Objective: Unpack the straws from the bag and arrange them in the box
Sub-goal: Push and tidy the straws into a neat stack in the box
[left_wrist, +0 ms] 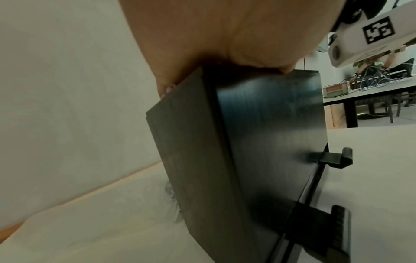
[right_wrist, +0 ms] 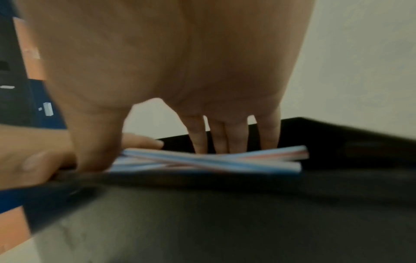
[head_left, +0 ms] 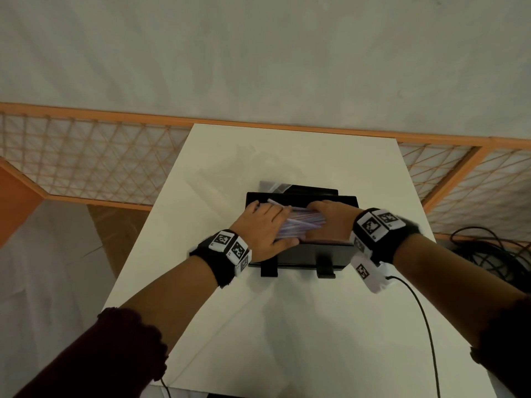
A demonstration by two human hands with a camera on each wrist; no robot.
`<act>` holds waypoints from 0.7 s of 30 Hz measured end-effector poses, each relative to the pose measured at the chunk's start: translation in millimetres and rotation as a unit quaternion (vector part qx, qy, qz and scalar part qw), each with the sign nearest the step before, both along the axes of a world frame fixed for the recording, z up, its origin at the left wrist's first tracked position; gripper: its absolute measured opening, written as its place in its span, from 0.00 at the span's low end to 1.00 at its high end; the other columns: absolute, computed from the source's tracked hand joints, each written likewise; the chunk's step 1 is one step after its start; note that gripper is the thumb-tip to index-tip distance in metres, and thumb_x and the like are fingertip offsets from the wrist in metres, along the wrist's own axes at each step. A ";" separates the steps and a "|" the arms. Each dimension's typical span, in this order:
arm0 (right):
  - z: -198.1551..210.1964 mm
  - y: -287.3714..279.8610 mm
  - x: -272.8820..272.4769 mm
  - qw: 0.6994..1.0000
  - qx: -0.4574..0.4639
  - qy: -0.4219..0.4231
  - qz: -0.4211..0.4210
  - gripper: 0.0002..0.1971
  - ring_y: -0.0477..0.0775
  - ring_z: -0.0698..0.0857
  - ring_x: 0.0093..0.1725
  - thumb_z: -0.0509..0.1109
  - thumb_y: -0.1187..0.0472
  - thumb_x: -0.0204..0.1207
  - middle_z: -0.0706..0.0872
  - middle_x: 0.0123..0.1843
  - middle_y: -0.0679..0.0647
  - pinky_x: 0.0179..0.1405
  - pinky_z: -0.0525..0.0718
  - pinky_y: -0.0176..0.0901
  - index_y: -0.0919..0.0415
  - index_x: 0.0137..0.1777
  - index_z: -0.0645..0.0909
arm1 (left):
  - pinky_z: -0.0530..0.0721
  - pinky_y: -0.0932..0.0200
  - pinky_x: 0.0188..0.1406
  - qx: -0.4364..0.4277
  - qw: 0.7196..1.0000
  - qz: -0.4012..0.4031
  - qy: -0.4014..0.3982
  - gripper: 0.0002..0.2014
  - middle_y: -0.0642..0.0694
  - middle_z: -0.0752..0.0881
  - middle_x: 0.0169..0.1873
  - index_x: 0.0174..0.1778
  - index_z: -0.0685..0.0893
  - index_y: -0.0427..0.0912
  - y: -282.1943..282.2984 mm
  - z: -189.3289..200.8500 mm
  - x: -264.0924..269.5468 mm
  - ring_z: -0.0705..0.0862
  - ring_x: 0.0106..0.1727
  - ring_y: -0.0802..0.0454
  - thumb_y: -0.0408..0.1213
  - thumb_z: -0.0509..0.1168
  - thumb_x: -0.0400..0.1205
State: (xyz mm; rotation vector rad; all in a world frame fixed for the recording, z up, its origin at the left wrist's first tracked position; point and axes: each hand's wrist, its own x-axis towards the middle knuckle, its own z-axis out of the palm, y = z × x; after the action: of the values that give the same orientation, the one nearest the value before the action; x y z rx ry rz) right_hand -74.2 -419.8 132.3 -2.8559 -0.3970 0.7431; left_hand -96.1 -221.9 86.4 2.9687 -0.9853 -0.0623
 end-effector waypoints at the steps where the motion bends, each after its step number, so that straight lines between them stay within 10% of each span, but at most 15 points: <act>1: 1.6 -2.7 0.6 1.000 0.014 0.013 -0.020 0.35 0.58 0.78 0.68 0.67 0.39 0.74 0.76 0.72 0.57 0.69 0.75 0.46 0.55 0.76 0.66 | 0.64 0.45 0.74 -0.021 1.000 0.009 0.006 0.45 0.45 0.73 0.73 0.79 0.63 0.42 -1.0 0.2 -0.5 0.71 0.73 0.44 0.70 0.29 0.76; 8: -17.5 -0.6 3.8 0.993 -0.109 0.007 -0.049 0.40 0.62 0.63 0.78 0.59 0.29 0.71 0.65 0.79 0.57 0.76 0.59 0.58 0.49 0.79 0.65 | 0.64 0.46 0.69 0.039 0.999 0.004 -0.032 0.31 0.44 0.71 0.72 0.72 0.74 0.45 -8.1 4.7 16.4 0.68 0.71 0.44 0.57 0.46 0.77; 15: -16.6 -1.6 3.4 0.997 -0.034 0.023 -0.068 0.40 0.61 0.75 0.70 0.67 0.35 0.69 0.74 0.73 0.59 0.70 0.74 0.53 0.56 0.77 0.66 | 0.63 0.45 0.69 0.089 0.995 0.034 -0.009 0.36 0.43 0.74 0.71 0.79 0.61 0.41 -10.8 3.1 17.5 0.72 0.69 0.43 0.61 0.44 0.80; 21: 12.8 -3.9 4.1 0.994 0.037 -0.037 -0.095 0.29 0.59 0.81 0.59 0.69 0.37 0.71 0.83 0.59 0.57 0.57 0.78 0.47 0.60 0.63 0.81 | 0.65 0.47 0.66 0.094 0.995 0.037 -0.019 0.40 0.46 0.72 0.68 0.73 0.69 0.42 -12.0 -0.5 15.3 0.69 0.68 0.45 0.64 0.36 0.74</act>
State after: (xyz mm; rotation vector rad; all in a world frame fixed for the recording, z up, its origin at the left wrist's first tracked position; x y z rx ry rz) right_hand -70.0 -423.7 145.1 -2.8070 -0.1563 0.5765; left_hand -80.8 -234.0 85.9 3.1851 -0.9197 -0.1043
